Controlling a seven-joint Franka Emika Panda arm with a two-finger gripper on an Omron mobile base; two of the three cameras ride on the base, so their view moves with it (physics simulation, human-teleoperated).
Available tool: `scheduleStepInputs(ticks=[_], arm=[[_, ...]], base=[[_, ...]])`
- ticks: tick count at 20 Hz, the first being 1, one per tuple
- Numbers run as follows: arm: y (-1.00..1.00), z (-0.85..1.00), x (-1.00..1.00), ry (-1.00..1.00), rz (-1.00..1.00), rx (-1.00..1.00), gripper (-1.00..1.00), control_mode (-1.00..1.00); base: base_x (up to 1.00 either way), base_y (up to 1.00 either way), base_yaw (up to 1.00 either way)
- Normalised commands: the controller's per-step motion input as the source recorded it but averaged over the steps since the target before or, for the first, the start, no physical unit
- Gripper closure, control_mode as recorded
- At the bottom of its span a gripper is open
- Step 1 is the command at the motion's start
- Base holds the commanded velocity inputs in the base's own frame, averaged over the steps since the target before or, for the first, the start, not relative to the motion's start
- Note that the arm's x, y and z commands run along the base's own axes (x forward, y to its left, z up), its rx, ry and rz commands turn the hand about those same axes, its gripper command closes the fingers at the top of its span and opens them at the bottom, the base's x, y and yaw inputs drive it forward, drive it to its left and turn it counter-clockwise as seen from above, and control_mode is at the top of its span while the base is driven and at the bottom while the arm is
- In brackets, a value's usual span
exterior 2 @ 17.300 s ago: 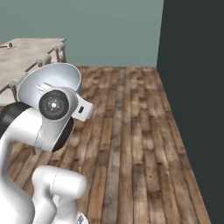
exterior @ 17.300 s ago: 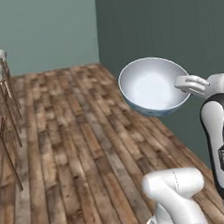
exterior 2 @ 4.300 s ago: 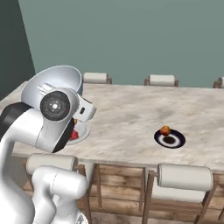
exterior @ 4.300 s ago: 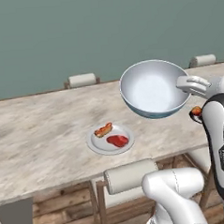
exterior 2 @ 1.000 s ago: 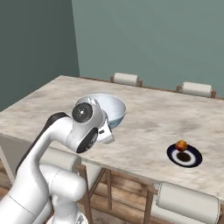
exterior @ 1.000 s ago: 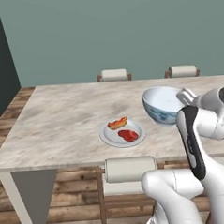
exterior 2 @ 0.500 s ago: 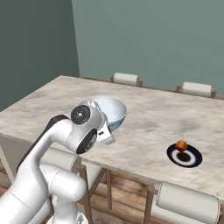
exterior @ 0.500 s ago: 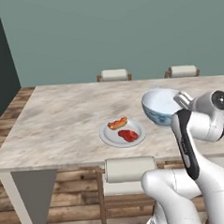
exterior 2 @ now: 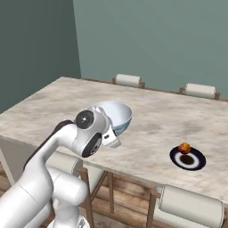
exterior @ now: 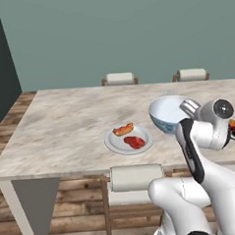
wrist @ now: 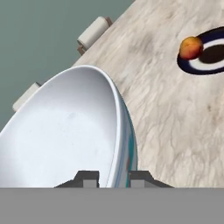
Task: Take the smaller bowl and place it next to the appetizer plate on the dining counter , and place the larger bowl next to the plate with cooked food.
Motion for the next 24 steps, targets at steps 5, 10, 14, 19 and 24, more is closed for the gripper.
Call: scheduleStepInputs(ticks=[5, 10, 14, 19, 24], arm=[[-0.12, -0.33, 0.37, 0.0, 0.0, -0.04, 1.0, -1.0], [-0.14, -0.33, 0.33, 0.0, 0.0, -0.01, 1.0, -1.0], [-0.16, -0.31, 0.35, 0.0, 0.0, 0.0, 1.0, -1.0], [-0.02, -0.28, 0.39, 0.0, 0.0, 0.0, 1.0, -1.0], [0.0, -0.23, 0.39, 0.0, 0.0, 0.0, 1.0, -1.0]], base=[[0.0, 0.0, 0.0], [0.0, 0.0, 0.0], [0.0, 0.0, 0.0], [0.0, 0.0, 0.0], [0.0, 0.0, 0.0]])
